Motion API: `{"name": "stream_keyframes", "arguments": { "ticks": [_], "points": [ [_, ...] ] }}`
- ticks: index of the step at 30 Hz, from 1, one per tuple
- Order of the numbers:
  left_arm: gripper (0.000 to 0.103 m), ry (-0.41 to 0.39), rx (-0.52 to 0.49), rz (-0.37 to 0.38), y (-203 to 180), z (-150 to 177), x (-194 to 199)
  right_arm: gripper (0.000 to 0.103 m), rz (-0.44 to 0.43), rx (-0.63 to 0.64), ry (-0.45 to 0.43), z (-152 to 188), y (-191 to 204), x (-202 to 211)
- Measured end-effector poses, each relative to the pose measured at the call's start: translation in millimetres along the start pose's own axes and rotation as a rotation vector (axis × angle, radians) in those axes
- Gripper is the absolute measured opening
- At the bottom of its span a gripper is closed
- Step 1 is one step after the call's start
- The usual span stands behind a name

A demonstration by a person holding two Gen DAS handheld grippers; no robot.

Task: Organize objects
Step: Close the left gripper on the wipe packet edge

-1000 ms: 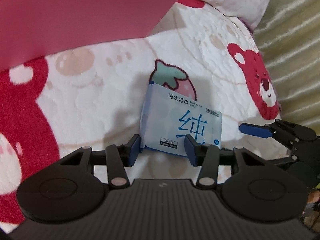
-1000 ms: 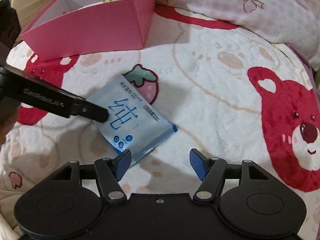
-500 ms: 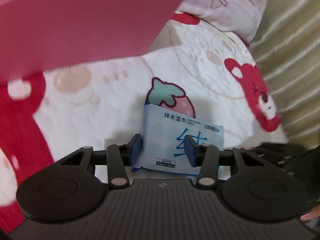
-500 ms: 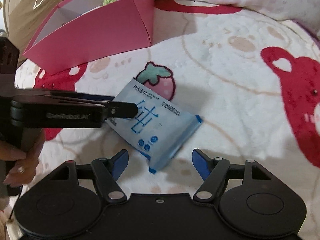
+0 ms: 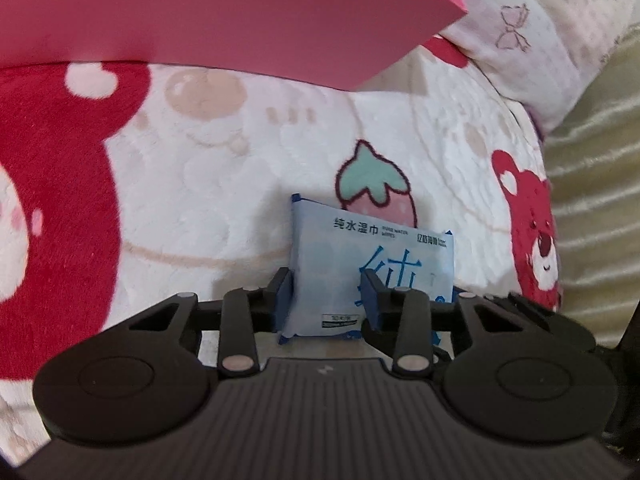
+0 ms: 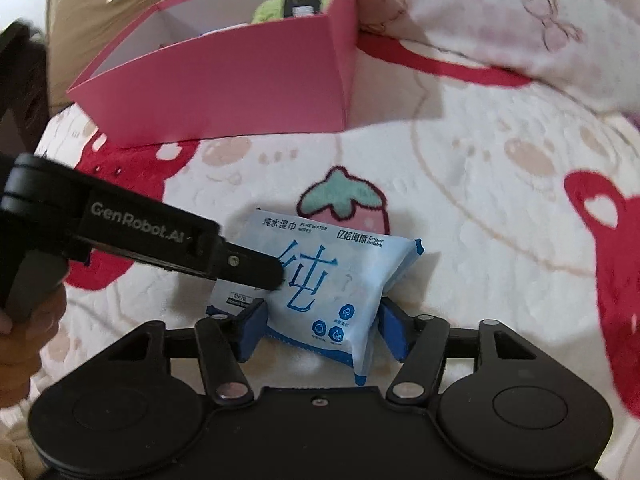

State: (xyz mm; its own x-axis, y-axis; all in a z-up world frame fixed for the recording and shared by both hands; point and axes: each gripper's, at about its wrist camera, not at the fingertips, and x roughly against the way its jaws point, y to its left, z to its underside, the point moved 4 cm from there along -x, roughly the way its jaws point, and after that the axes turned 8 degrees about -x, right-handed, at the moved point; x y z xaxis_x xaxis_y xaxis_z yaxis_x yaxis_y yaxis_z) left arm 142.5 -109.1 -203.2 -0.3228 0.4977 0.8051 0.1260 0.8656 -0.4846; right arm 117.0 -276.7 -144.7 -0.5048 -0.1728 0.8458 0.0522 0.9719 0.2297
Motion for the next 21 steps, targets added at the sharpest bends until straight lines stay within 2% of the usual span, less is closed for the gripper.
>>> {"name": "stream_keyframes", "arguments": {
  "ticks": [2, 7, 9, 10, 12, 18, 21],
  "points": [
    [0.035, -0.01, -0.008, -0.014, -1.8, 0.5, 1.1, 0.074, 0.01, -0.035, 0.007, 2.6, -5.7, -0.8],
    [0.035, -0.024, -0.036, -0.047, -7.5, 1.7, 0.8, 0.073, 0.004, -0.105, -0.008, 6.9, -16.5, 6.5],
    [0.035, -0.025, -0.081, -0.065, -11.2, 2.5, -0.3, 0.064, 0.0, -0.091, -0.044, 7.8, -16.5, 10.7],
    [0.035, -0.028, -0.102, -0.076, -13.3, 2.9, -1.2, 0.054, -0.006, -0.069, -0.046, 7.6, -14.6, 10.5],
    [0.035, -0.031, -0.101, -0.084, -13.7, 3.6, -2.0, 0.048, -0.015, -0.056, -0.038, 7.0, -13.7, 6.6],
    [0.035, -0.063, -0.126, -0.084, -20.2, 11.1, 0.1, 0.044, -0.016, -0.093, -0.046, 5.7, -13.3, 0.7],
    [0.035, -0.067, -0.13, -0.103, -27.1, 15.0, 5.0, 0.045, 0.01, -0.049, -0.065, 5.6, -4.6, 2.8]
  ]
}}
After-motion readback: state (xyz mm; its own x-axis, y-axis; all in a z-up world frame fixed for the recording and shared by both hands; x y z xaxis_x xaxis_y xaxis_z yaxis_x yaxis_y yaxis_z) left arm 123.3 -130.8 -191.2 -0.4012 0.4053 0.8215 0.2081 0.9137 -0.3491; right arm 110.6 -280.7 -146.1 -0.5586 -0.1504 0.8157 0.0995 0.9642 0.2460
